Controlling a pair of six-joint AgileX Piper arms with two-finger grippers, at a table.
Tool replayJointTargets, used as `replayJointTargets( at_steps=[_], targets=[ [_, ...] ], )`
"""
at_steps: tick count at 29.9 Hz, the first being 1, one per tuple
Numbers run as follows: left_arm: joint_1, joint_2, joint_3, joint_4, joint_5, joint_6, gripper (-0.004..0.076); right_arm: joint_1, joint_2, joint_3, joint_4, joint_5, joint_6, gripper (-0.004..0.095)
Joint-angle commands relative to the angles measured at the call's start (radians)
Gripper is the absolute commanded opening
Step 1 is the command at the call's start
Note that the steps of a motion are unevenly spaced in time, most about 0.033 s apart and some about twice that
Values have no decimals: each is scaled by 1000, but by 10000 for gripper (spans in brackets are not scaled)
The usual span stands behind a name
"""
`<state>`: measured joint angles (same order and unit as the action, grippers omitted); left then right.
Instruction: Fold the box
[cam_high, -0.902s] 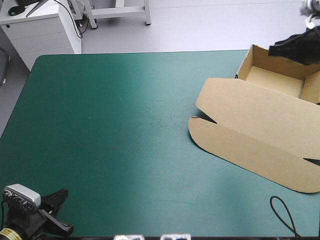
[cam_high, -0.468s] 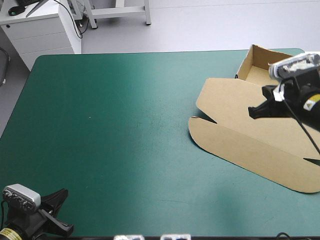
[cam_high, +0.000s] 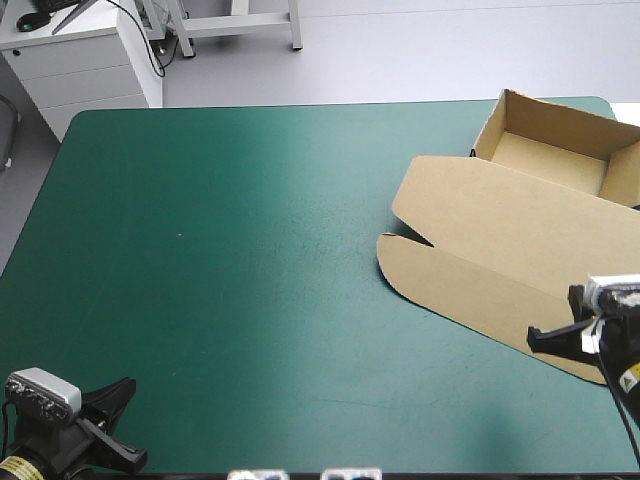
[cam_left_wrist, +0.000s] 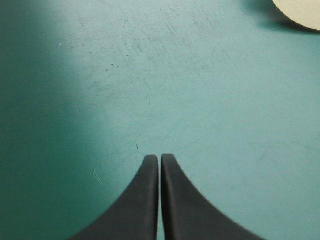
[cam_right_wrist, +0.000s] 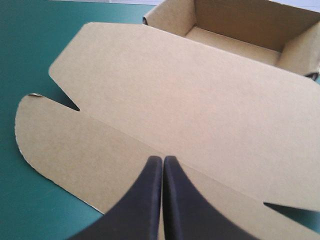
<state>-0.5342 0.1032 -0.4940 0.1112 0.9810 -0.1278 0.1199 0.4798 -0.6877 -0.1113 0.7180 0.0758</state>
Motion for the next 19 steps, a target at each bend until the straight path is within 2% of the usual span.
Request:
replayJointTargets(
  at_steps=[1, 5, 10, 19],
  targets=[
    [-3, 17, -23, 6, -68, -10, -8, 1, -106, 66, -86, -78, 81, -8],
    [-3, 17, -23, 6, -68, -10, -8, 1, -232, 130, -98, -45, 84, -6],
    [-3, 17, -23, 6, -68, -10, -8, 1, -327, 163, -114, 48, 84, 1],
    [-3, 17, -23, 6, -68, -10, -8, 1, -394, 163, -113, 100, 87, 1]
  ],
)
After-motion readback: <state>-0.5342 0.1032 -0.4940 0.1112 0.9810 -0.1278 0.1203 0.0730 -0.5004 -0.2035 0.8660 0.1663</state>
